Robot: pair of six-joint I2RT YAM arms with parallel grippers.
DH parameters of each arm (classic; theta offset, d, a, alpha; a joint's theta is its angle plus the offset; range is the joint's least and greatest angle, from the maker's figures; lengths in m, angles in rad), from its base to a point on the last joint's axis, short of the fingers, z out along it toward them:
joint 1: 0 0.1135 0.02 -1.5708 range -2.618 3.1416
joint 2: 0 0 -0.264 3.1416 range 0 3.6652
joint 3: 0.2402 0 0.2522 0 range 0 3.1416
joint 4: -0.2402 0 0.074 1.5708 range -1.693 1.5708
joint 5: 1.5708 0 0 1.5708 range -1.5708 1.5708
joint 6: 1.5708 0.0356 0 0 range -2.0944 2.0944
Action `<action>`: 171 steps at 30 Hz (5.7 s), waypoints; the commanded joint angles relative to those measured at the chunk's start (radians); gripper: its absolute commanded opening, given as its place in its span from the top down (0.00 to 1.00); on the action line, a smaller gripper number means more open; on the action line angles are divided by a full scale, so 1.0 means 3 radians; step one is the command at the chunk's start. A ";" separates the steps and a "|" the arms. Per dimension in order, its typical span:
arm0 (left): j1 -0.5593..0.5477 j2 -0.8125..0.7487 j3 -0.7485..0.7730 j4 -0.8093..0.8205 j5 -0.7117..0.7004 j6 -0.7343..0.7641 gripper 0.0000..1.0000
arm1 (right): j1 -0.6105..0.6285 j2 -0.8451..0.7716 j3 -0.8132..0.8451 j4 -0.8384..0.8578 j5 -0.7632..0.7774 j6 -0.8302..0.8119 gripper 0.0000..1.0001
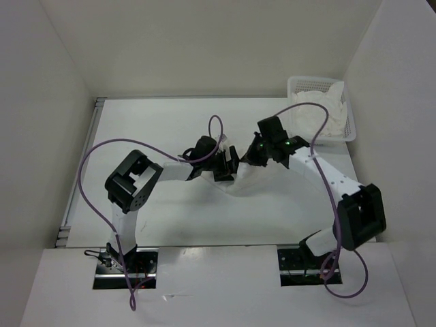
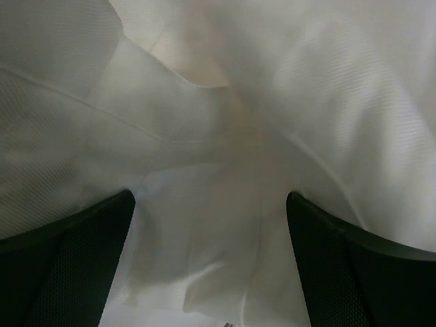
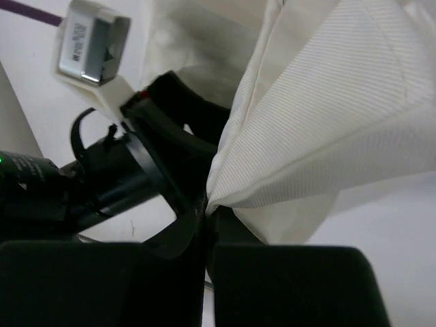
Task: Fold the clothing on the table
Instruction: Fold the skirt
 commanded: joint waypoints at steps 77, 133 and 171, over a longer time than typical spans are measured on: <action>0.1104 -0.0376 -0.0491 -0.0634 -0.0386 0.0548 1.00 | 0.0621 0.1276 0.1540 -0.0097 0.0085 -0.0567 0.99; 0.1304 -0.1680 -0.0102 -0.0640 0.0303 0.0758 1.00 | 0.0007 0.1001 0.0187 0.1758 -0.0579 -0.0439 1.00; 0.1171 -0.0151 -0.0516 -0.0424 -0.0054 0.0599 1.00 | -0.0269 0.2035 0.0013 0.2091 -0.1439 0.0072 0.97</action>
